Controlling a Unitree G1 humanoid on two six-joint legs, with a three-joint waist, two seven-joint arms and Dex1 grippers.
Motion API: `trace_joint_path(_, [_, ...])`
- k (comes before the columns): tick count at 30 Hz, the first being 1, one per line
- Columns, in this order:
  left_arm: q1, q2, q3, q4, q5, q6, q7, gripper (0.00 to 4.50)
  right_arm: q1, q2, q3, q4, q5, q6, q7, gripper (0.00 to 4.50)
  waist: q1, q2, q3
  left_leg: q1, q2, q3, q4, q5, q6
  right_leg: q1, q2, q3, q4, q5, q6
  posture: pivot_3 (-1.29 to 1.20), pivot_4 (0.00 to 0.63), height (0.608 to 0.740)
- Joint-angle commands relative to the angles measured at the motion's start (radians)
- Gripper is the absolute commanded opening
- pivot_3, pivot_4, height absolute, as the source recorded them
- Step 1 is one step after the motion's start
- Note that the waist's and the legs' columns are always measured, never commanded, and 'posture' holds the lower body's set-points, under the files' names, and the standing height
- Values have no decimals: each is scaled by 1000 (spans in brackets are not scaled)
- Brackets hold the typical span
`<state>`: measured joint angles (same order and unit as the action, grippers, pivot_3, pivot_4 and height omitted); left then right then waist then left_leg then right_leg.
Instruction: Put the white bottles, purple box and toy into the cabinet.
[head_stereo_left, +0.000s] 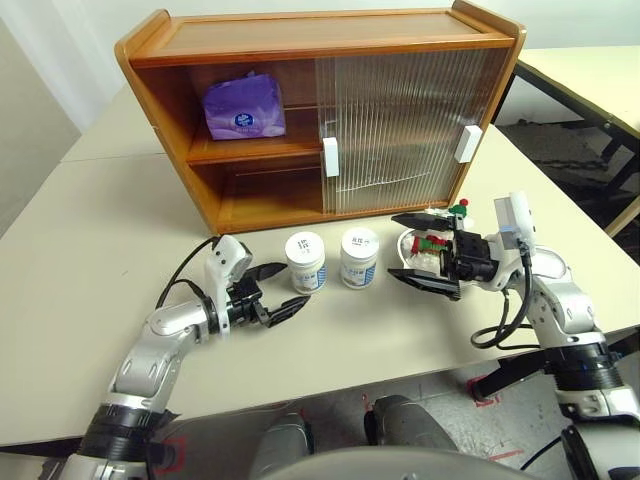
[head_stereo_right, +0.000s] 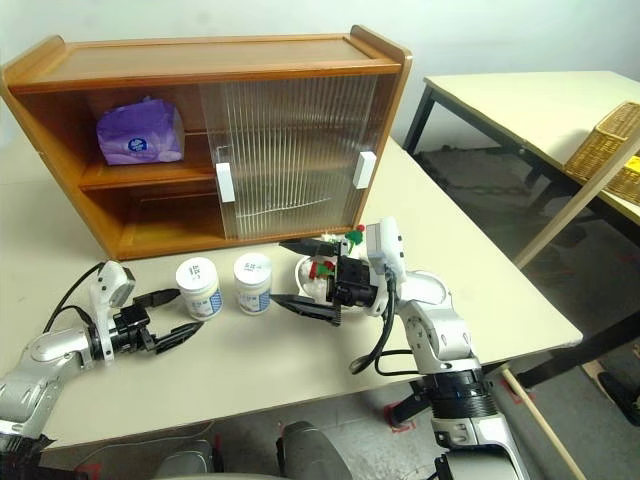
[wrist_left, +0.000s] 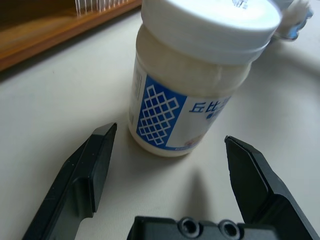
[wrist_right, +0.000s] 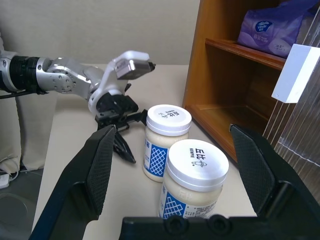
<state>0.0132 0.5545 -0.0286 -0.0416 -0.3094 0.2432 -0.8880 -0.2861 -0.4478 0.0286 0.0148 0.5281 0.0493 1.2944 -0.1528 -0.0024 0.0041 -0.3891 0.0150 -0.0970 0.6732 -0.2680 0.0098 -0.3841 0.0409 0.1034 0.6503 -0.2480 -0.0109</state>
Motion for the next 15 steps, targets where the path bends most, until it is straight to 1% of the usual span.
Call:
trace_joint_path(1, [-14, -23, -27, 34, 16, -24, -4, 4456, 7, -8, 12, -8, -11, 4, -2, 4500, 0, 0, 0, 0, 0, 0, 0, 0, 0, 0, 0, 0, 0, 0, 0, -214, 0, 740])
trace_joint_path(6, [-34, -59, -62, 65, 38, -48, 3, 4456, 7, -11, 15, -9, -14, 3, -4, 4500, 1, 0, 0, 0, 0, 0, 0, 0, 0, 1, 0, 0, 0, 0, 0, -214, 0, 740])
trace_joint_path(15, [-73, -104, -70, 163, 112, -77, 89, 4456, 3, -12, 14, -6, -15, 2, -8, 4500, 1, 1, -1, 1, -1, 0, 0, 1, 2, 2, 0, 0, 0, 0, 1, -219, 0, 740])
